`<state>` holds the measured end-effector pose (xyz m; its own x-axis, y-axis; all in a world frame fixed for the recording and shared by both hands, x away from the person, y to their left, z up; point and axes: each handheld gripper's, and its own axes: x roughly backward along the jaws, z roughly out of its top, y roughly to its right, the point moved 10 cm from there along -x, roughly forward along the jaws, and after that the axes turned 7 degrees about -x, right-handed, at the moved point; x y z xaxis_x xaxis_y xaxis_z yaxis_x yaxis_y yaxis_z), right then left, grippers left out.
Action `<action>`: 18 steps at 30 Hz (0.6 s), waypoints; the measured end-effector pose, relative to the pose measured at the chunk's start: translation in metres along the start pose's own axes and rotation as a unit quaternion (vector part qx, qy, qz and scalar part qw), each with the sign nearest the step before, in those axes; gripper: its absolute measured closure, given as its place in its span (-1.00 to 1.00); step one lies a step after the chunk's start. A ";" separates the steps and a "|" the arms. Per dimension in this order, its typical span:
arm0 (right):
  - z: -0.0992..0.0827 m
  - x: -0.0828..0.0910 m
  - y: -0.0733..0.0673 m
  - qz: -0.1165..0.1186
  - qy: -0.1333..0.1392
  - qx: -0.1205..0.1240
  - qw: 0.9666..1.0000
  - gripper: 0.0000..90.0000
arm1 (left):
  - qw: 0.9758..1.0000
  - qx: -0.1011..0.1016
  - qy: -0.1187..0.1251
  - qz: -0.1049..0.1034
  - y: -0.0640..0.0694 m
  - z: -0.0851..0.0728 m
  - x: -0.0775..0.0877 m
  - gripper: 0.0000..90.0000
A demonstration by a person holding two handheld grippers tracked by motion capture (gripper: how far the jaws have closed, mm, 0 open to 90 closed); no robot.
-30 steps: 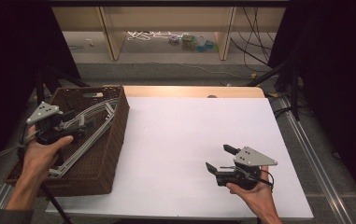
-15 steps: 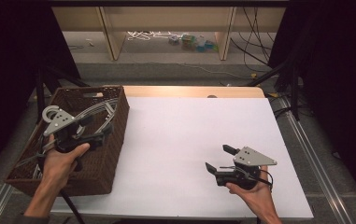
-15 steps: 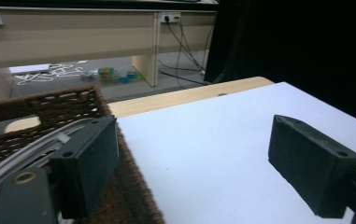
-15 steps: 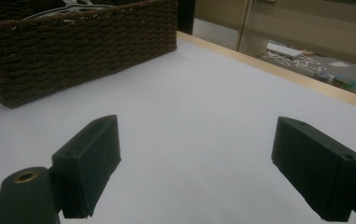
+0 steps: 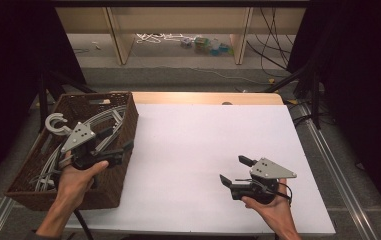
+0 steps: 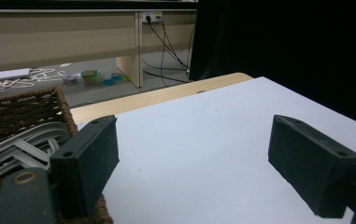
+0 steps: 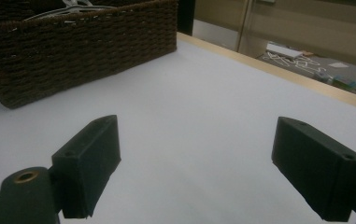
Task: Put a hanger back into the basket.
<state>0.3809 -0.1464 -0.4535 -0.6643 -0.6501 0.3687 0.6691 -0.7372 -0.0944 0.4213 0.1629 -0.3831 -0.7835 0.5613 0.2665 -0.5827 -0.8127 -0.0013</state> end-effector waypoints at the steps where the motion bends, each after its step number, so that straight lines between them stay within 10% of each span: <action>1: 0.000 0.000 0.000 -0.002 0.000 0.002 1.000 -0.64 | 1.000 -0.006 0.000 -0.001 0.004 -0.001 -0.001 -0.65; 18: -0.002 0.001 -0.003 0.002 0.003 -0.007 1.000 -0.64 | 0.998 -0.032 0.014 -0.050 0.052 -0.031 -0.003 -0.65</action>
<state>0.3775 -0.1449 -0.4547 -0.6632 -0.6548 0.3624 0.6675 -0.7365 -0.1092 0.3866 0.1239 -0.4134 -0.7260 0.6438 0.2418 -0.6700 -0.7414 -0.0377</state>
